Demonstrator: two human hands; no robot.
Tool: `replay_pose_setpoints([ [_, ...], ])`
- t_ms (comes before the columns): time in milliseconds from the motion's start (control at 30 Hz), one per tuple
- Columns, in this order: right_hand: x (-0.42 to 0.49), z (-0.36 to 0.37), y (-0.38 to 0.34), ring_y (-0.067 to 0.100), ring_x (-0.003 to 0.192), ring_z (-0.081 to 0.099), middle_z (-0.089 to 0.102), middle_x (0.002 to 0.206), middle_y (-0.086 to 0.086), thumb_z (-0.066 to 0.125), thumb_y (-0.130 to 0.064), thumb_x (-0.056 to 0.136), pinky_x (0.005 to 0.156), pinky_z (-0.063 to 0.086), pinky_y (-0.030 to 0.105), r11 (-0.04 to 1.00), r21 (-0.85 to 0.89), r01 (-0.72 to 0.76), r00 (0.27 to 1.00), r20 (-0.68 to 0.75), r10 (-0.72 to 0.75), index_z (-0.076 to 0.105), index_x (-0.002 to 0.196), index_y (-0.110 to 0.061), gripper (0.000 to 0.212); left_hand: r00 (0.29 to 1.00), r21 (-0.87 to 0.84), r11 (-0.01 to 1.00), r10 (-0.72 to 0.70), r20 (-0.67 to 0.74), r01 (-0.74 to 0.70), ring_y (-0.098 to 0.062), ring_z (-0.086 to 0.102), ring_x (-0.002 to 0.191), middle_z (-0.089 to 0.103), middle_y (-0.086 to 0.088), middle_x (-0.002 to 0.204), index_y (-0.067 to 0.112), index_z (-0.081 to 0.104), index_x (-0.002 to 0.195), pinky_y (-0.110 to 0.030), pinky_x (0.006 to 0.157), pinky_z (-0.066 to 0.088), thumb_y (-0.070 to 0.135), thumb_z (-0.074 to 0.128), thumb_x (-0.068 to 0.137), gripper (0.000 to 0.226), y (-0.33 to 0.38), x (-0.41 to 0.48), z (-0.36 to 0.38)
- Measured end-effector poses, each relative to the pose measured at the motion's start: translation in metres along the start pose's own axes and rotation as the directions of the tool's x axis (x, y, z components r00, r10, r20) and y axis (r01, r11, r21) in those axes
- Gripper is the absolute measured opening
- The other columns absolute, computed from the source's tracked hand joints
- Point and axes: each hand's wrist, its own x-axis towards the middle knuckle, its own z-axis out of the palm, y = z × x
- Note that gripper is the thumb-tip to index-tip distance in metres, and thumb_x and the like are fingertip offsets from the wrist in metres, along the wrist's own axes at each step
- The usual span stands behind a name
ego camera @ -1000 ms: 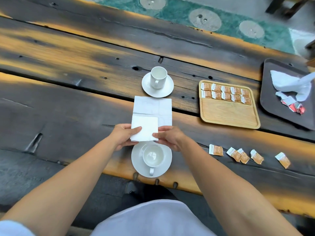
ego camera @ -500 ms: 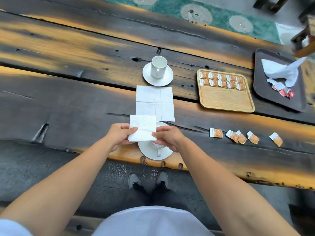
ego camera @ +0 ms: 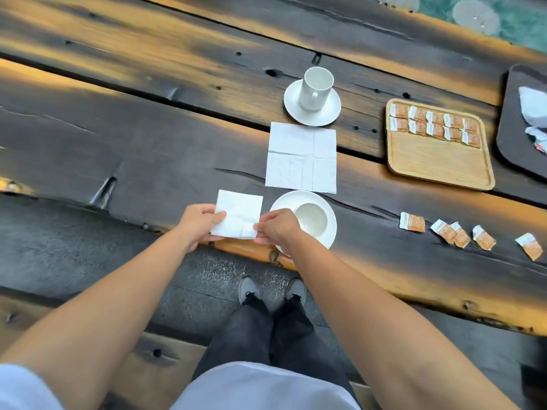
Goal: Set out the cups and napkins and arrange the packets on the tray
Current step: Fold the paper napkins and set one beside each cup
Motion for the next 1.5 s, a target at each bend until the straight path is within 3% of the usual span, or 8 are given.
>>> replay_pose_setpoints([
  [300,0.035,0.030,0.022,0.020,0.056,0.067,0.063,0.103,0.009,0.065,0.004,0.088,0.063,0.064,0.038,0.994,0.051,-0.099,0.984,-0.147,0.106,0.060,0.075,-0.017,0.025,0.998,0.089,0.996,-0.019,-0.052,0.023,-0.028,0.064,0.092,0.066,-0.014,0.104,0.008,0.064,0.104,-0.027,0.047,0.057,0.004,0.056,0.096,0.012,-0.017,0.030,0.008],
  [467,0.047,0.031,0.028,0.019,0.057,0.066,0.063,0.087,0.004,0.062,0.005,0.089,0.073,0.064,0.040,0.987,0.084,-0.134,0.975,-0.168,0.147,0.061,0.071,-0.017,0.028,0.997,0.101,0.995,-0.016,-0.078,0.024,-0.022,0.064,0.076,0.065,-0.013,0.097,0.015,0.063,0.077,-0.027,0.043,0.057,0.004,0.058,0.094,0.021,-0.023,0.047,0.011],
  [667,0.043,0.035,0.017,0.032,0.075,0.073,0.063,0.077,0.005,0.057,0.001,0.084,0.081,0.061,0.046,0.988,-0.098,-0.116,0.967,-0.240,0.089,0.057,0.064,-0.013,0.025,0.996,0.296,0.955,0.037,-0.087,-0.009,-0.038,0.068,0.095,0.071,-0.024,0.097,0.009,0.066,0.079,-0.049,0.086,0.057,0.014,0.066,0.087,0.010,-0.016,0.051,0.008],
  [800,0.025,0.037,0.003,0.030,0.091,0.064,0.071,0.104,0.014,0.056,-0.011,0.082,0.073,0.052,0.029,0.940,-0.324,-0.107,0.978,-0.207,0.040,0.056,0.086,-0.013,0.004,0.994,0.593,0.805,0.060,-0.088,0.004,-0.024,0.054,0.059,0.053,-0.010,0.057,0.015,0.048,0.053,-0.027,0.056,0.043,0.026,0.068,0.085,0.039,0.004,0.040,0.003],
  [1167,-0.003,0.007,-0.059,0.033,0.086,0.066,0.065,0.088,0.014,0.056,-0.009,0.084,0.072,0.058,0.029,0.919,-0.394,-0.009,0.991,-0.127,-0.044,0.054,0.079,-0.011,0.006,0.993,0.782,0.614,-0.110,-0.047,0.105,-0.031,0.074,0.077,0.069,-0.020,0.105,-0.002,0.062,0.103,-0.042,0.069,0.063,0.019,0.067,0.086,0.028,0.072,0.014,-0.007],
  [1233,-0.004,-0.006,-0.073,0.029,0.067,0.059,0.060,0.071,0.009,0.052,-0.007,0.081,0.056,0.051,0.024,0.930,-0.368,0.000,0.988,-0.146,-0.057,0.050,0.069,-0.011,0.012,0.994,0.757,0.649,-0.107,-0.008,0.076,-0.031,0.074,0.081,0.068,-0.018,0.107,-0.003,0.063,0.106,-0.041,0.070,0.062,0.019,0.066,0.088,0.029,0.084,0.014,0.001],
  [1333,0.001,-0.030,-0.089,0.035,0.076,0.075,0.075,0.085,0.021,0.049,-0.004,0.080,0.078,0.063,0.038,0.938,-0.343,0.055,0.985,-0.136,-0.107,0.069,0.087,0.004,0.024,0.995,0.716,0.697,-0.083,0.056,0.018,-0.031,0.071,0.080,0.069,-0.016,0.108,-0.002,0.064,0.106,-0.041,0.076,0.061,0.019,0.064,0.090,0.027,0.099,0.019,0.020],
  [1500,0.024,-0.078,-0.101,0.035,0.076,0.076,0.075,0.095,0.023,0.050,-0.006,0.085,0.074,0.063,0.045,0.958,-0.281,0.055,0.974,-0.196,-0.113,0.067,0.106,0.010,0.031,0.993,0.705,0.706,-0.017,0.113,-0.068,-0.029,0.071,0.080,0.070,-0.017,0.107,0.003,0.065,0.093,-0.037,0.072,0.062,0.022,0.062,0.091,0.019,0.117,0.034,0.059],
])
